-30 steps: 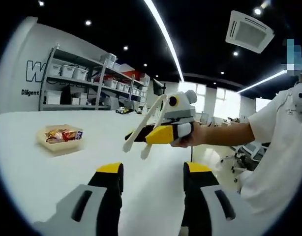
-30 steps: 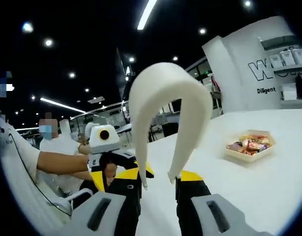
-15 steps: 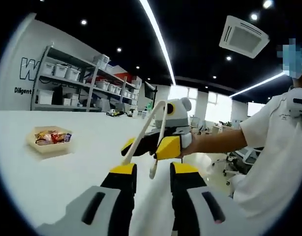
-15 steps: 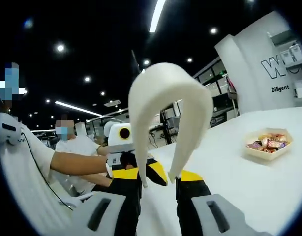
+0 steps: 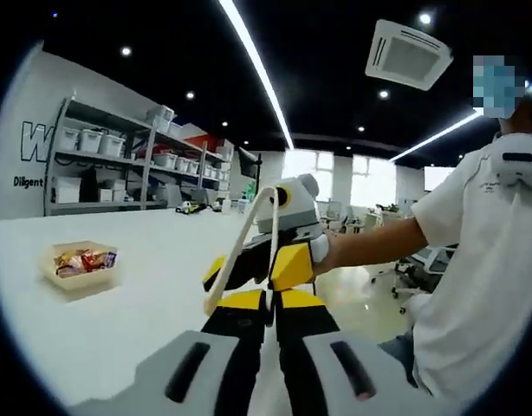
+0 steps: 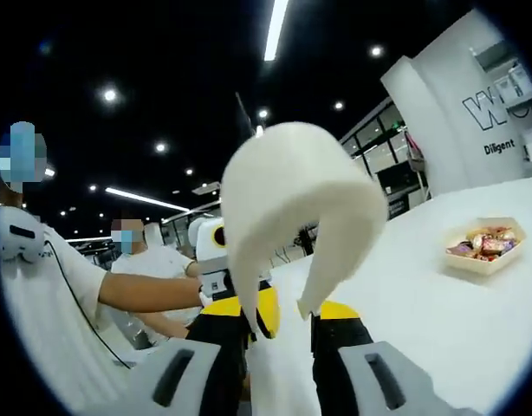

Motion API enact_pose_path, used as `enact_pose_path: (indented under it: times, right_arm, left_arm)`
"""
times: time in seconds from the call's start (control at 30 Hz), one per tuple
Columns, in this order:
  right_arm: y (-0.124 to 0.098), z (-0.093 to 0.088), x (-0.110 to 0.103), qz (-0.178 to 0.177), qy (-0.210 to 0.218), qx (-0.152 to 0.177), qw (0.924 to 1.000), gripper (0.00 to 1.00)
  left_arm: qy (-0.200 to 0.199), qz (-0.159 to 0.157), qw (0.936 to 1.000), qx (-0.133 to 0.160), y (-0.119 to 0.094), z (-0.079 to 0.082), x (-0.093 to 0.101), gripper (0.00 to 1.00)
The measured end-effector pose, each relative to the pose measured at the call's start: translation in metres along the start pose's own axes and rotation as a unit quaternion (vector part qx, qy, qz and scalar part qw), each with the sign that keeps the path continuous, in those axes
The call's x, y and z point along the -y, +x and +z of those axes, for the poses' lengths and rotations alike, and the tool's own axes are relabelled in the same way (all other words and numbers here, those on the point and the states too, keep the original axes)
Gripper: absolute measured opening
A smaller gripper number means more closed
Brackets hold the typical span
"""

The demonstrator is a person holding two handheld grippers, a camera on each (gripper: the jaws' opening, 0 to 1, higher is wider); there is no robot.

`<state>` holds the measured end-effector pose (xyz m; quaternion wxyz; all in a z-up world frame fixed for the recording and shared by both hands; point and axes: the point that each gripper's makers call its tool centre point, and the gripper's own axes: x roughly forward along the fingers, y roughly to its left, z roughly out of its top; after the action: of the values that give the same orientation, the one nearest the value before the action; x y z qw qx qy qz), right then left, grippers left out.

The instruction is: Place the target food into the container with the food tongs after gripping and lifting it, then release it inside without dropping or visibly crushing the food.

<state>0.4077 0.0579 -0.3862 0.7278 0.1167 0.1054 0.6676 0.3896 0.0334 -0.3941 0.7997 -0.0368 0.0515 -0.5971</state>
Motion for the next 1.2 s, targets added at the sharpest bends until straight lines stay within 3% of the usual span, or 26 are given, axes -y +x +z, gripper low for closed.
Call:
enact_pose_path:
  times: [0.53,0.63,0.87,1.0,1.1,1.2]
  right_arm:
    - [-0.002,0.003,0.0,0.017,-0.034,-0.002,0.9993,0.26]
    - [-0.009,0.009,0.005,0.007,-0.056,0.016,0.9983,0.26]
    - [-0.024,0.016,0.01,-0.002,-0.059,0.026,0.9979,0.25]
    - [-0.029,0.01,0.014,-0.003,-0.031,0.008,0.9995,0.23]
    - [-0.029,0.004,0.017,-0.009,-0.039,-0.001,0.9992,0.24]
    - [-0.03,-0.009,0.024,-0.018,-0.045,-0.031,0.9983,0.24]
  left_arm:
    - [0.005,-0.008,1.0,0.001,-0.003,-0.002,0.001,0.02]
    - [0.002,-0.003,1.0,-0.007,-0.006,-0.005,-0.001,0.02]
    - [0.002,0.001,0.9999,-0.016,-0.009,-0.011,-0.005,0.02]
    - [-0.001,-0.001,0.9997,-0.023,-0.01,-0.016,-0.007,0.02]
    - [0.003,-0.001,0.9994,-0.033,-0.007,-0.022,-0.007,0.02]
    - [0.0,0.003,0.9989,-0.046,-0.01,-0.032,-0.012,0.02]
